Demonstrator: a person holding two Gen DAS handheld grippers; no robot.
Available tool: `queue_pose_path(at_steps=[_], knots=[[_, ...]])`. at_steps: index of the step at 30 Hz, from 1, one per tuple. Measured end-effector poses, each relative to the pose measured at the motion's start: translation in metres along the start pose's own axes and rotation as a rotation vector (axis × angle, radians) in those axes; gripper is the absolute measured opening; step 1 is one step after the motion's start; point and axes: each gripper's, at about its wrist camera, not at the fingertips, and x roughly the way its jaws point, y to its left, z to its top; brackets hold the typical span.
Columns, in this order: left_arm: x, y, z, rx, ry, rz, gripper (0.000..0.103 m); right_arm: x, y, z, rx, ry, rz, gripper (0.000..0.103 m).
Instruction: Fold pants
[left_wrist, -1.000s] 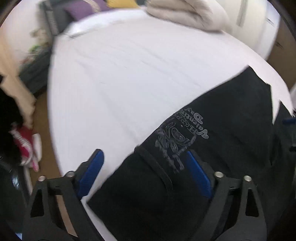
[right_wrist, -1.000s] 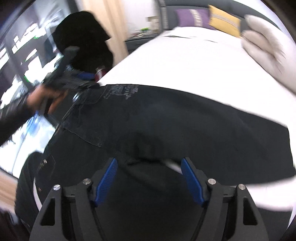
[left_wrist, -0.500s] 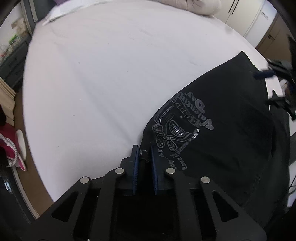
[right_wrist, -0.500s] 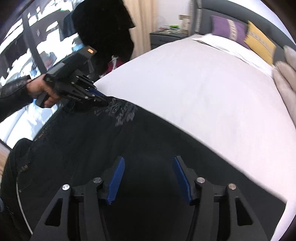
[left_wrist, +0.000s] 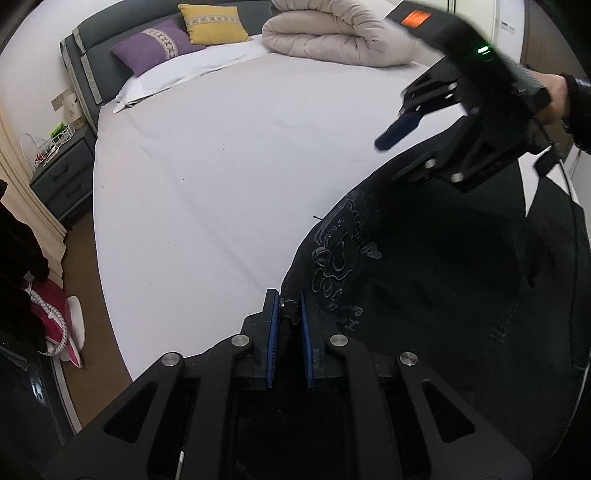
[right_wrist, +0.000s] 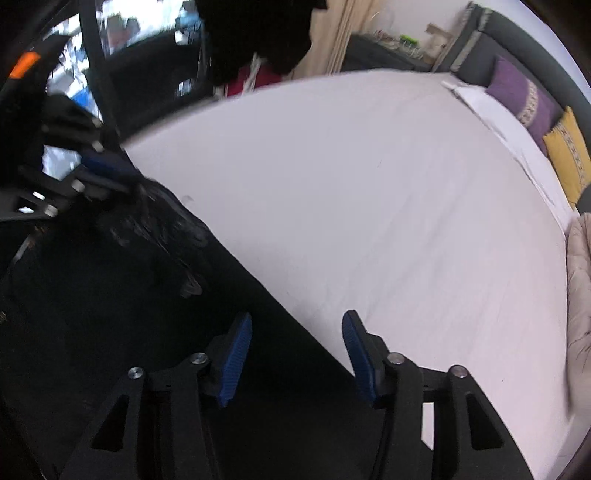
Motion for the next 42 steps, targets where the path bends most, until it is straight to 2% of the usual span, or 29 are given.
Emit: queue_pose_path(at_steps=[2,5,6,7,13,16,19,22,26,31,33,38,42], knots=[[-0.008,-0.013,-0.001,0.000,-0.007,0.000,0.010,0.004,-0.006,0.004,0.021,0.016,0.021,0.045],[-0.011,-0.019,-0.002,0.004,-0.007,0.003,0.010,0.012,-0.012,0.011,0.021,0.038,0.035,0.028],[-0.016,-0.020,-0.004,0.005,-0.007,0.004,0.009,0.014,-0.013,0.012,0.012,0.047,0.025,0.013],[-0.017,-0.020,-0.005,0.004,-0.004,0.010,0.008,0.013,-0.014,0.013,0.011,0.046,0.018,0.008],[-0.019,-0.022,0.000,-0.027,-0.014,0.010,0.008,-0.013,-0.008,0.003,0.071,-0.037,0.022,0.003],[-0.030,-0.029,-0.006,-0.034,-0.021,0.017,0.007,-0.026,0.005,-0.005,0.089,-0.079,0.048,0.003],[-0.045,-0.036,-0.014,-0.040,-0.032,0.021,0.007,-0.037,0.028,-0.009,0.054,-0.107,0.083,0.003],[-0.065,-0.048,-0.027,-0.032,-0.037,0.028,0.007,-0.047,0.055,-0.018,-0.027,-0.096,0.098,0.002],[-0.092,-0.072,-0.050,0.024,-0.031,0.030,0.007,-0.054,0.087,-0.025,-0.125,-0.075,0.057,0.002],[-0.126,-0.120,-0.083,0.158,-0.037,0.030,0.007,-0.071,0.120,-0.057,-0.312,-0.017,-0.051,0.002],[-0.138,-0.147,-0.100,0.233,-0.032,0.032,0.007,-0.074,0.135,-0.071,-0.413,0.004,-0.111,0.002],[-0.158,-0.207,-0.138,0.358,-0.004,-0.017,0.007,-0.074,0.189,-0.120,-0.698,0.079,-0.288,0.002],[-0.165,-0.236,-0.165,0.405,0.025,-0.049,0.007,-0.073,0.207,-0.136,-0.765,0.089,-0.318,0.002]])
